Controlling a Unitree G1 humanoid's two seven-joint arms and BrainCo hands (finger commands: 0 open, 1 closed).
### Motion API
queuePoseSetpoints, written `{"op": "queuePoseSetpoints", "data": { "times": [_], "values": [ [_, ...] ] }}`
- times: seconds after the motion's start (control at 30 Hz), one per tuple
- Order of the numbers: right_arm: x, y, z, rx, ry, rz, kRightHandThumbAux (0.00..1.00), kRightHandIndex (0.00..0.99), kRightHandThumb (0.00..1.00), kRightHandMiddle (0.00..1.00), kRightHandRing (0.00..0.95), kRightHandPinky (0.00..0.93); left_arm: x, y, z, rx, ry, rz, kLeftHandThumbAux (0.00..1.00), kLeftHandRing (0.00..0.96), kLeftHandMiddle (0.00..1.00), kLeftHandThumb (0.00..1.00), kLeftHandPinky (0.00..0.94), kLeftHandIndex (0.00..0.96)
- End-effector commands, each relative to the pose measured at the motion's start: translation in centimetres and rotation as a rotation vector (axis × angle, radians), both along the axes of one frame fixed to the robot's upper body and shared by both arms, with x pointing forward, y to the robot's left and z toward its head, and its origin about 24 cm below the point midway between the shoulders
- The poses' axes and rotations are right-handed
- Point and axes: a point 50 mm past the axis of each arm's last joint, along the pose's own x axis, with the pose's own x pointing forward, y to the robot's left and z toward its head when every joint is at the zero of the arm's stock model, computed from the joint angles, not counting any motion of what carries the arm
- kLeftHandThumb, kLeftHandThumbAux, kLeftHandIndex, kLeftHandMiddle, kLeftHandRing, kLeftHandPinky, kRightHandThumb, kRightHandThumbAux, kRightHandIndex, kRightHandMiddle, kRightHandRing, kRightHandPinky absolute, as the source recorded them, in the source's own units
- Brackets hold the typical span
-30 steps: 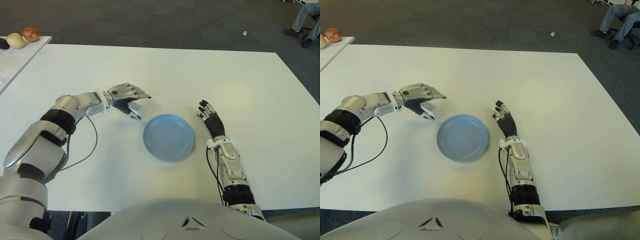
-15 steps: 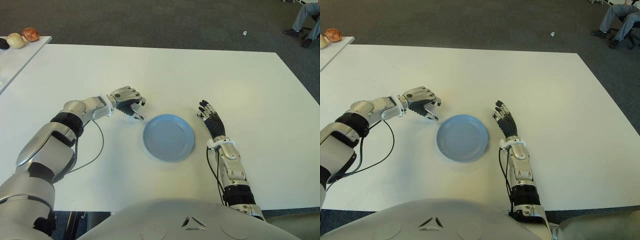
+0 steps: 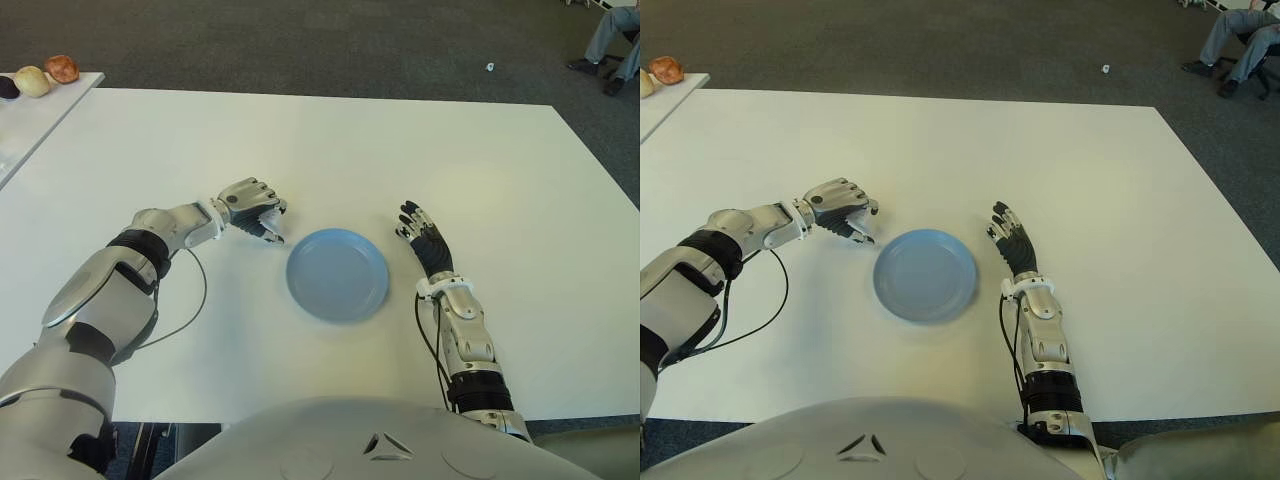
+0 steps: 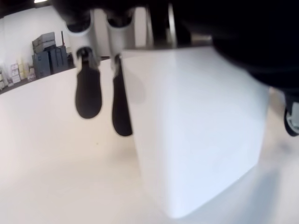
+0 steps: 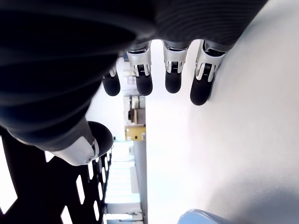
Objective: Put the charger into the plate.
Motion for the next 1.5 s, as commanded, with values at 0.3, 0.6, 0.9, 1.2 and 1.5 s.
{"op": "queuePoseSetpoints", "data": {
  "times": [0.3,0.6,0.9,1.2,1.5],
  "values": [
    [-0.8,-0.6,-0.3,-0.007,0.037,-0.013,0.62,0.0,0.0,0.004,0.0,0.0,-1.0,0.8,-1.8,0.052,0.004,0.001,0.295,0.563,0.58,0.643,0.578,0.349],
    [-0.9,-1.1,-0.2,-0.018,0.033,-0.012,0.619,0.0,0.0,0.003,0.0,0.0,-2.3,1.5,-3.1,0.033,-0.017,0.014,0.324,0.579,0.607,0.58,0.6,0.363],
    [-0.7,-1.4,0.0,-0.021,0.026,-0.018,0.622,0.0,0.0,0.008,0.0,0.0,-3.8,2.0,-4.6,-0.003,-0.102,0.033,0.401,0.643,0.676,0.511,0.672,0.428],
    [-0.6,-1.3,0.2,-0.013,0.013,-0.014,0.629,0.0,0.0,0.014,0.0,0.0,-5.2,1.8,-5.5,-0.026,-0.251,-0.016,0.564,0.733,0.756,0.472,0.761,0.564],
    [-0.5,-1.2,0.4,-0.009,-0.002,-0.012,0.635,0.0,0.0,0.019,0.0,0.0,-6.2,1.7,-6.5,-0.002,-0.288,-0.026,0.699,0.817,0.803,0.693,0.85,0.443]
  ]
}}
